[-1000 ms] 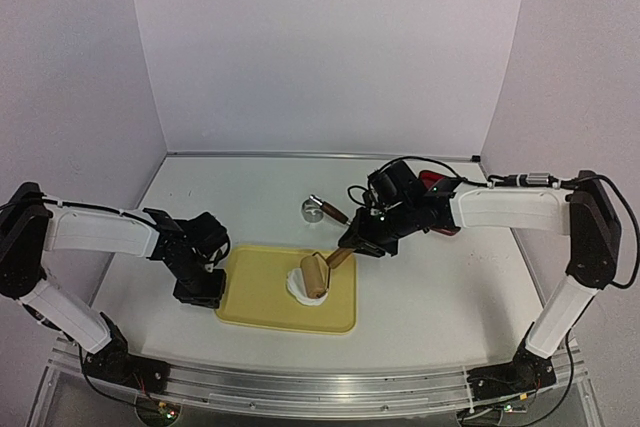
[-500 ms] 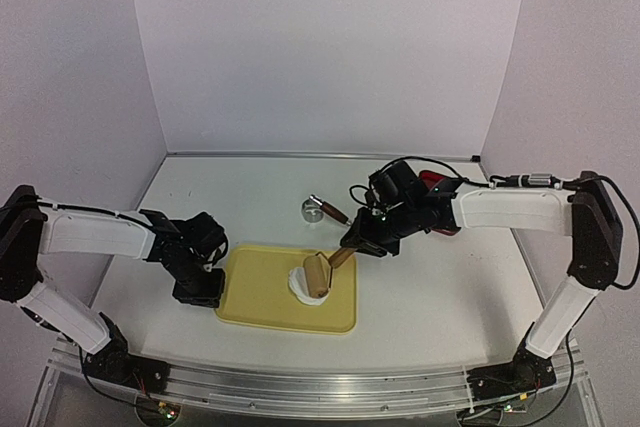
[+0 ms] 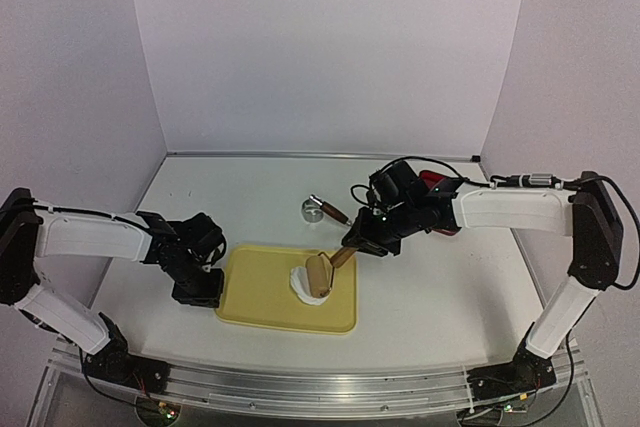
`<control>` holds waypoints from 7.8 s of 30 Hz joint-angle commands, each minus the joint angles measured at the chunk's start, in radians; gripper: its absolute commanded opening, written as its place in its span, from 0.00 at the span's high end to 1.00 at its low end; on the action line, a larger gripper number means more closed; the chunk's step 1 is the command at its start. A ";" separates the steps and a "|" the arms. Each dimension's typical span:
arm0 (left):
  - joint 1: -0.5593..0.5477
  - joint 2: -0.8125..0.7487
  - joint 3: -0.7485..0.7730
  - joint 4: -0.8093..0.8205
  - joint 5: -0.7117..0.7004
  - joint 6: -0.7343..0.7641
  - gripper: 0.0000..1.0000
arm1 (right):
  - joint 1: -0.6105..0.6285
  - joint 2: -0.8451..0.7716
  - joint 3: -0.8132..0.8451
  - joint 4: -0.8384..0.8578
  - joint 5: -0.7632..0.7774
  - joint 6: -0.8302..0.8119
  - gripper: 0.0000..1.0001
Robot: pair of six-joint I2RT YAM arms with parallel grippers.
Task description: Roll out the dumpling wrappers from the dough
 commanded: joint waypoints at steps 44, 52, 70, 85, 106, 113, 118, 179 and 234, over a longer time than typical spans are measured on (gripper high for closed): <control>0.003 -0.102 0.101 -0.012 0.051 0.017 0.65 | -0.016 -0.165 0.208 -0.622 0.047 -0.282 1.00; 0.089 -0.063 0.191 -0.005 0.150 0.023 0.49 | -0.016 -0.301 0.146 -0.464 -0.115 -0.216 1.00; 0.096 0.150 0.153 0.126 0.207 0.018 0.51 | -0.014 -0.190 0.024 -0.195 -0.098 -0.103 1.00; 0.087 0.204 0.068 0.175 0.203 0.014 0.69 | 0.009 -0.170 -0.112 -0.199 -0.025 -0.170 1.00; 0.065 0.183 0.027 0.189 0.194 -0.009 1.00 | 0.122 -0.018 -0.060 -0.226 0.177 -0.100 1.00; 0.065 0.156 0.018 0.181 0.177 -0.022 1.00 | 0.094 -0.152 -0.122 -0.337 0.270 -0.105 1.00; 0.065 0.145 0.013 0.183 0.177 -0.024 1.00 | 0.087 -0.139 -0.133 -0.338 0.246 -0.126 1.00; 0.071 0.246 0.072 0.225 0.189 -0.035 1.00 | 0.124 0.233 0.140 -0.378 0.166 -0.258 1.00; 0.083 0.217 0.075 0.234 0.189 -0.026 1.00 | 0.183 0.263 0.126 -0.343 0.126 -0.344 1.00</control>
